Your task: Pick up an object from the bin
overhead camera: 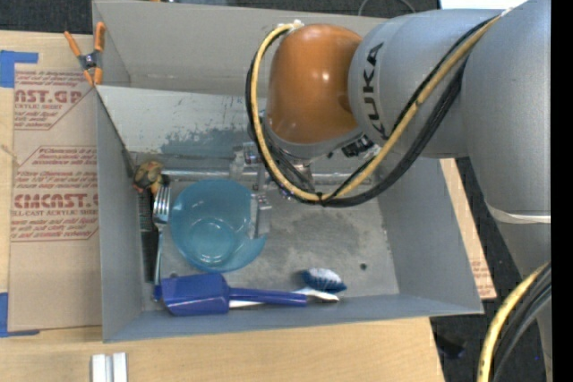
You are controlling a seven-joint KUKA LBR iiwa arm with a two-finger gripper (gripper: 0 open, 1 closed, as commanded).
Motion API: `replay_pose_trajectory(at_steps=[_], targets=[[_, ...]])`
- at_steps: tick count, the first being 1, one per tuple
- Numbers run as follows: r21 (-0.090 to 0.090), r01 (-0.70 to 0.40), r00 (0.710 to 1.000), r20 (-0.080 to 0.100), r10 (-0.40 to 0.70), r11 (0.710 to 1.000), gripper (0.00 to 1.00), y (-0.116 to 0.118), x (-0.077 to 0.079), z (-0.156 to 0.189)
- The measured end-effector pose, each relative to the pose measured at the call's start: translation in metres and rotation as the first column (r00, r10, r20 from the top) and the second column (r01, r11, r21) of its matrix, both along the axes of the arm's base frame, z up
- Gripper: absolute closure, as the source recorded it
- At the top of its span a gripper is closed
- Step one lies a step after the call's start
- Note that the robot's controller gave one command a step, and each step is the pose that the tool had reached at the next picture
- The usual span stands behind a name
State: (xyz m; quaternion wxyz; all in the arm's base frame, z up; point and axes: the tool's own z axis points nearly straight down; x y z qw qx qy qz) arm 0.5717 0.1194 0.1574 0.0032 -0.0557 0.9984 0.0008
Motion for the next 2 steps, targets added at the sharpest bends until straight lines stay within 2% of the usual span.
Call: replay_pose_trajectory(at_steps=[1, 2], targets=[[0.001, 0.027, 1.0, -0.003, -0.027, 1.0, 0.0, 0.02, -0.012, 0.009], [0.0, 0.007, 1.0, 0.002, -0.007, 1.0, 0.0, 0.018, -0.002, -0.001]])
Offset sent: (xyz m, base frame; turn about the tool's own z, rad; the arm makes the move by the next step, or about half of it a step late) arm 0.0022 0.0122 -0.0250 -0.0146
